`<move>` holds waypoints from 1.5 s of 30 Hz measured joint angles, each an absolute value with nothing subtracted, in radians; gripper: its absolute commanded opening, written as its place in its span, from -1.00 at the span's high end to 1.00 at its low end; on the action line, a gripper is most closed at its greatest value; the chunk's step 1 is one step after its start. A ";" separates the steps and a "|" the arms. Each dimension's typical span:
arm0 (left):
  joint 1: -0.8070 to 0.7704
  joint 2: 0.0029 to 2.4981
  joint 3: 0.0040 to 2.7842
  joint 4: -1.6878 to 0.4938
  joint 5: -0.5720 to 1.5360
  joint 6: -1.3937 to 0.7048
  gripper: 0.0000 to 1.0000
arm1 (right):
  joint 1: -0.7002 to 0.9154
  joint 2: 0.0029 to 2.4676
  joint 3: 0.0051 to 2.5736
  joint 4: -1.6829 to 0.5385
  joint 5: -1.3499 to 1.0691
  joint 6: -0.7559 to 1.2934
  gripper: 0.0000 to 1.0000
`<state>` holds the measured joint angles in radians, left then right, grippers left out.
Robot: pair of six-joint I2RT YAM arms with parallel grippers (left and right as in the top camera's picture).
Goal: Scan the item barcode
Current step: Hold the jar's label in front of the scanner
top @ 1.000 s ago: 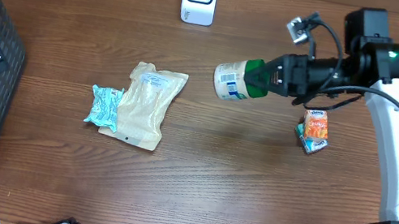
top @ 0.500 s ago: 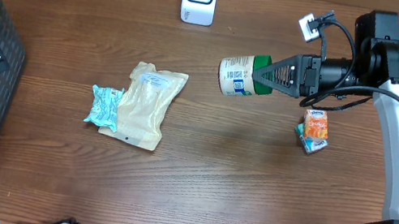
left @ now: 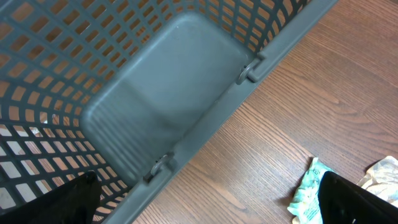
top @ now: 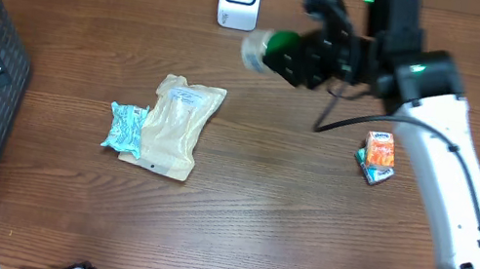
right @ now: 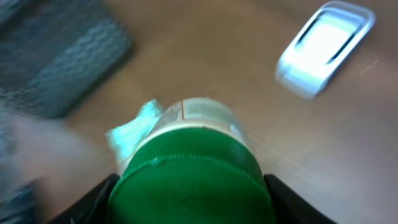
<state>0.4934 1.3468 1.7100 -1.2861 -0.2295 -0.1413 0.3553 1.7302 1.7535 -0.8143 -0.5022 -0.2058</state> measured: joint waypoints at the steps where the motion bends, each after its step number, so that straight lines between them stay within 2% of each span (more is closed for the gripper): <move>1: 0.493 1.347 1.710 -1.286 -0.229 -0.141 -0.99 | 0.381 1.732 1.753 -0.761 -0.439 -0.201 0.20; 5: 0.493 1.347 1.710 -1.286 -0.229 -0.141 -0.99 | 0.460 1.758 1.753 -0.529 -0.210 -0.223 0.21; 10: 0.493 1.347 1.710 -1.286 -0.229 -0.141 -0.99 | 0.474 1.845 1.754 -0.238 -0.058 -0.375 0.22; 21: 0.493 1.349 1.710 -1.287 -0.229 -0.142 -0.99 | 0.471 2.130 1.754 0.241 0.082 -0.710 0.22; 28: 0.493 1.349 1.710 -1.286 -0.229 -0.141 -0.99 | 0.468 2.331 1.753 0.547 0.112 -0.867 0.39; 31: 0.493 1.349 1.710 -1.286 -0.229 -0.141 -0.99 | 0.464 2.386 1.753 0.606 0.104 -0.896 0.41; 45: 0.493 1.349 1.710 -1.286 -0.229 -0.141 -0.99 | 0.437 2.438 1.754 0.621 0.055 -1.043 0.42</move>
